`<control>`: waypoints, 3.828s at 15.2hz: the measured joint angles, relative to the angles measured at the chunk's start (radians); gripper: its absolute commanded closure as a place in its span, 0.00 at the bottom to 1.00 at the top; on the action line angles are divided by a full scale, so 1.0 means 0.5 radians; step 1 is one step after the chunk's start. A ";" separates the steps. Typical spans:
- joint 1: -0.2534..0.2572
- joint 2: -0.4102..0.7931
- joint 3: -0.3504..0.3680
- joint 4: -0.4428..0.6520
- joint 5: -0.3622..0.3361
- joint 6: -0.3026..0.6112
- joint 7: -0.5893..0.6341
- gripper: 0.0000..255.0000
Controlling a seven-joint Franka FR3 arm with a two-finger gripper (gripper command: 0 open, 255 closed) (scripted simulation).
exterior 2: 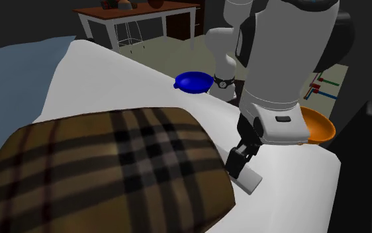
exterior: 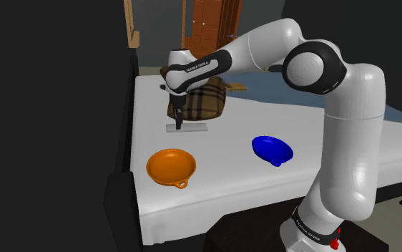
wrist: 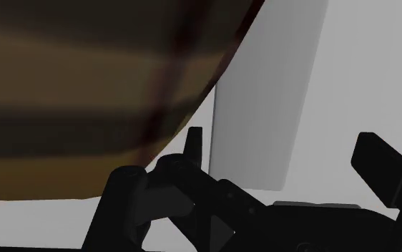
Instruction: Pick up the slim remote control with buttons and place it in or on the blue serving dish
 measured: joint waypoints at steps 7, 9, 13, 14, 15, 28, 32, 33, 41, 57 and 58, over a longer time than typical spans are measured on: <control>0.001 0.050 0.007 -0.012 0.001 0.094 -0.006 0.00; 0.000 0.044 0.009 -0.028 0.001 0.104 -0.008 0.00; -0.001 0.048 0.006 -0.041 -0.002 0.123 0.000 1.00; -0.001 0.051 0.006 -0.034 -0.001 0.118 0.002 1.00; 0.001 0.049 0.006 -0.038 -0.002 0.119 0.005 1.00; -0.007 -0.010 0.001 0.022 -0.003 -0.039 -0.001 1.00; -0.008 -0.048 0.000 0.072 -0.004 -0.127 -0.002 1.00; -0.009 -0.056 0.000 0.082 -0.004 -0.145 -0.003 1.00; -0.007 -0.103 0.000 0.238 -0.007 -0.347 0.002 1.00; -0.080 -0.963 -0.065 -0.736 -0.034 -0.233 -0.126 1.00; -0.089 -1.044 -0.074 -0.827 -0.040 -0.222 -0.141 1.00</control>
